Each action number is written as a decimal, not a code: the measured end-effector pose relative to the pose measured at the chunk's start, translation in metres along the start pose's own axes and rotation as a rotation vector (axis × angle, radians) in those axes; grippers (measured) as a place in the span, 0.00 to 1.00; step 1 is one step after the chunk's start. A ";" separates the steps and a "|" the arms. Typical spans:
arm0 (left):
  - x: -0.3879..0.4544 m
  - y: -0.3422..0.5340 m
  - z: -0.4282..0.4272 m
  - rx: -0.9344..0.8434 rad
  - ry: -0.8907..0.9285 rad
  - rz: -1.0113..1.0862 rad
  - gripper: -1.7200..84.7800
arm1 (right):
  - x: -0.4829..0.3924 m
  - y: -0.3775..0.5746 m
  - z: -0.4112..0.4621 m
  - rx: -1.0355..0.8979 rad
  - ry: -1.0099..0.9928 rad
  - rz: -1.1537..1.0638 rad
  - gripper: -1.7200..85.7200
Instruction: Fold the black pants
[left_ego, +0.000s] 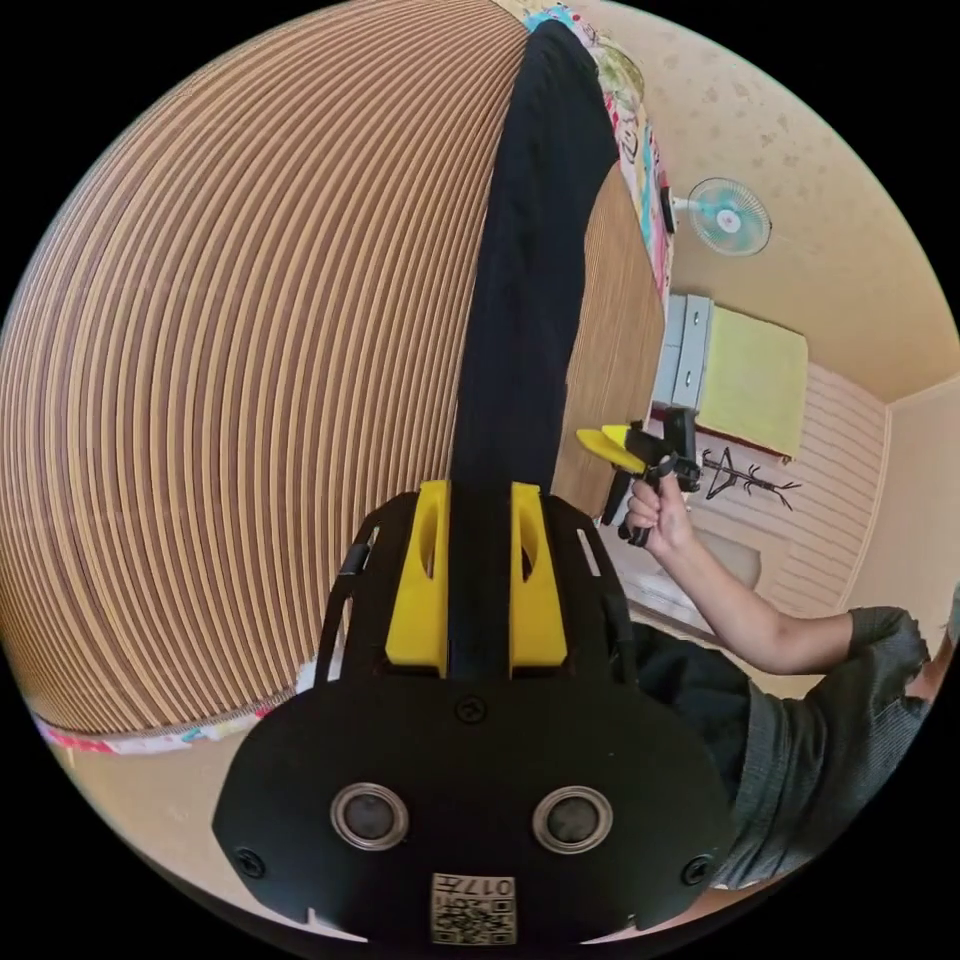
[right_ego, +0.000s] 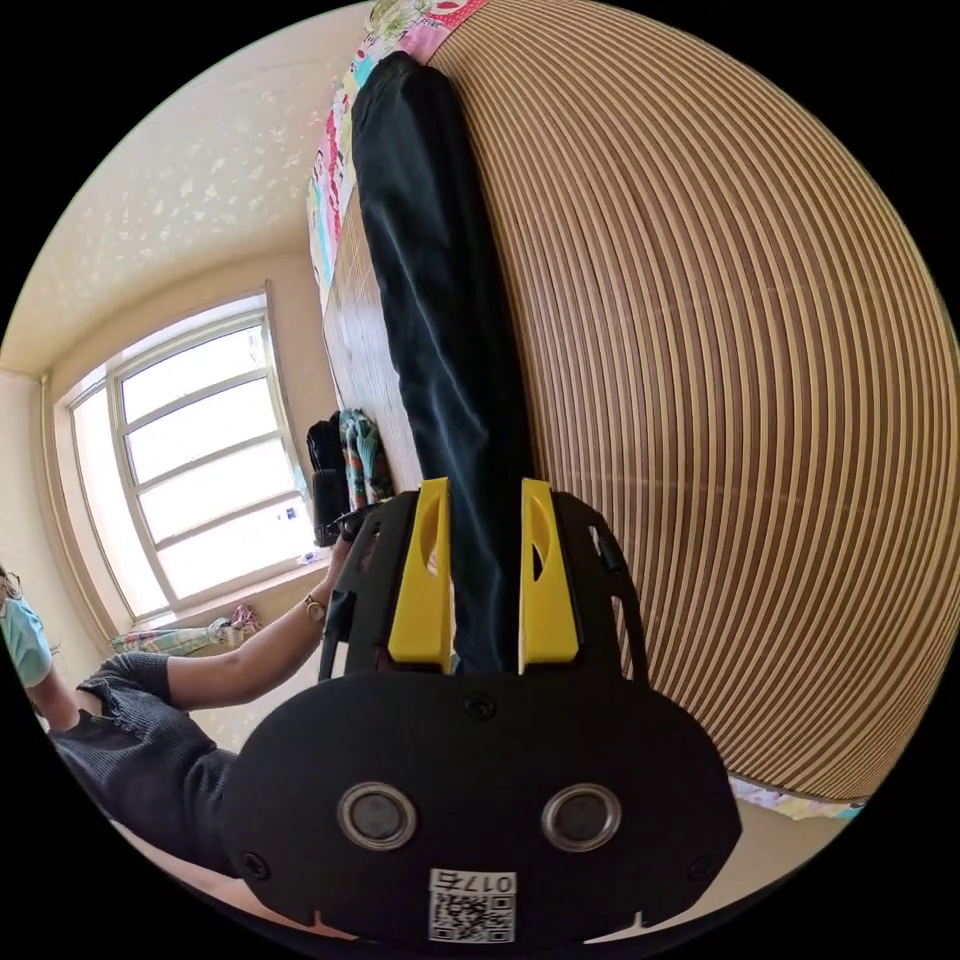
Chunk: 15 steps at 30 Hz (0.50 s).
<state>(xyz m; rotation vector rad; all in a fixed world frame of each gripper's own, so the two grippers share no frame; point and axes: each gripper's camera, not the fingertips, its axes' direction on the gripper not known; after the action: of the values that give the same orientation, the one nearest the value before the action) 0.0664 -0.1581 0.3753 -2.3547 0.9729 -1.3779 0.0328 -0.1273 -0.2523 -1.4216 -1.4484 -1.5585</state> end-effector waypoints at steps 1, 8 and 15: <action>-0.003 -0.019 -0.007 0.041 0.024 0.001 0.15 | 0.003 -0.007 -0.002 0.012 -0.014 0.001 0.16; -0.007 -0.114 -0.003 0.108 0.115 0.026 0.16 | 0.028 -0.078 0.004 0.032 -0.137 -0.018 0.17; 0.010 -0.123 0.064 -0.088 0.091 0.078 0.11 | 0.013 -0.068 0.033 -0.040 -0.235 -0.081 0.09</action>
<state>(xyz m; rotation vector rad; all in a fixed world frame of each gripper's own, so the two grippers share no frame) 0.1758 -0.0800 0.4112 -2.3069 1.1603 -1.4511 -0.0226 -0.0766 -0.2678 -1.6324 -1.6361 -1.5162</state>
